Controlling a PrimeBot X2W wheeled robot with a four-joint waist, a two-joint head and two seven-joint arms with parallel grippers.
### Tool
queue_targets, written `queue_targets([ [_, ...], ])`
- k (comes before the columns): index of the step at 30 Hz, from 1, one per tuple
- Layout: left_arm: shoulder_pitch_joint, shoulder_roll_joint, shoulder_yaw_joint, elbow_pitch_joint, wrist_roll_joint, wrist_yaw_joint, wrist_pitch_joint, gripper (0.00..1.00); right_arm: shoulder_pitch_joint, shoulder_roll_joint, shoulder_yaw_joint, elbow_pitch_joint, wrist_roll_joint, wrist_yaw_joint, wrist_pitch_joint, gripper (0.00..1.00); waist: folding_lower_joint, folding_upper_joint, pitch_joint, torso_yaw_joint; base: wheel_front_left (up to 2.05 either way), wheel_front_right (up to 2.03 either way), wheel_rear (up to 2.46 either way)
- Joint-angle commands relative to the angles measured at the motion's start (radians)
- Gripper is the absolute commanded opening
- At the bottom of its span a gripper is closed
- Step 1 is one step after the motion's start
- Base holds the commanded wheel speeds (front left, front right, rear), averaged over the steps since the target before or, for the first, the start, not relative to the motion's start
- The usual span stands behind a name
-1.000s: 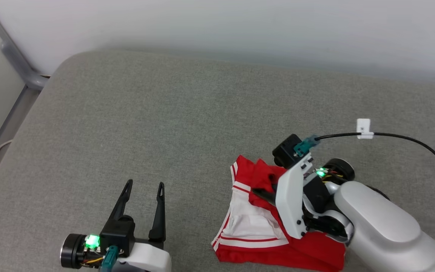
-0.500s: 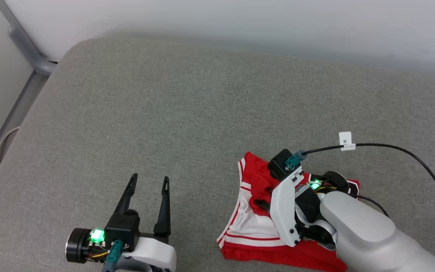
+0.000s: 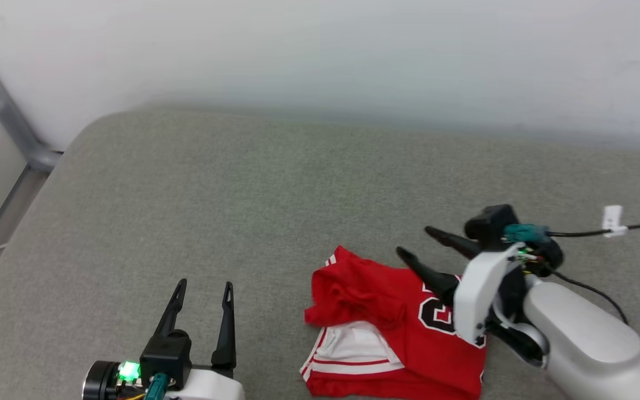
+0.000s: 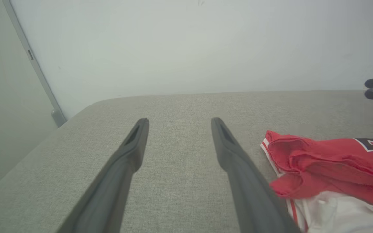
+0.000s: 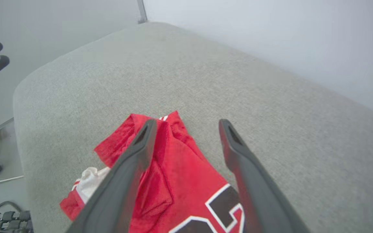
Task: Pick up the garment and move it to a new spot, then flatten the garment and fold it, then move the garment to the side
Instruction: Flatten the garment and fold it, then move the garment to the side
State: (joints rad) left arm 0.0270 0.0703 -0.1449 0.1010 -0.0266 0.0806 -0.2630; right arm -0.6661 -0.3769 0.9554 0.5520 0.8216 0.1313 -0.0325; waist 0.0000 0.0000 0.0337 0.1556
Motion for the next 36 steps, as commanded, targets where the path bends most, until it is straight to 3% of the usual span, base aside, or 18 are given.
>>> queue_targets([
  [1,0.015,0.005,0.008,-0.006,0.002,0.006,-0.002,1.00,0.030,-0.021,-0.030,-0.005,-0.027,-0.001,-0.038,1.00,0.0000,0.0000,-0.031,-0.031,0.00,0.00,0.00],
  [10,0.047,0.005,0.032,-0.016,-0.008,-0.001,-0.002,1.00,0.175,-0.045,-0.349,-0.009,-0.225,-0.001,-0.218,1.00,0.0000,0.0000,-0.062,-0.099,0.00,0.00,0.00],
  [17,0.051,0.003,0.048,-0.016,-0.011,0.003,-0.002,1.00,0.377,0.041,-0.716,-0.177,-0.446,-0.001,-0.232,1.00,0.0000,0.0000,-0.073,-0.137,0.00,0.00,0.00],
  [21,0.059,0.002,0.054,-0.026,-0.011,0.002,-0.002,1.00,0.509,0.121,-0.864,-0.314,-0.544,-0.001,-0.232,1.00,0.0000,0.0000,-0.079,-0.147,0.00,0.00,0.00],
  [28,0.083,0.014,0.072,-0.038,-0.009,0.001,-0.002,1.00,0.688,0.233,-0.967,-0.460,-0.616,-0.001,-0.232,1.00,0.0000,0.0000,-0.094,-0.148,0.00,0.00,0.00],
  [36,0.121,0.021,0.076,-0.056,-0.006,-0.001,-0.002,1.00,0.808,0.290,-0.994,-0.521,-0.630,-0.001,-0.232,1.00,0.0000,0.0000,-0.106,-0.133,0.00,0.00,0.00],
])
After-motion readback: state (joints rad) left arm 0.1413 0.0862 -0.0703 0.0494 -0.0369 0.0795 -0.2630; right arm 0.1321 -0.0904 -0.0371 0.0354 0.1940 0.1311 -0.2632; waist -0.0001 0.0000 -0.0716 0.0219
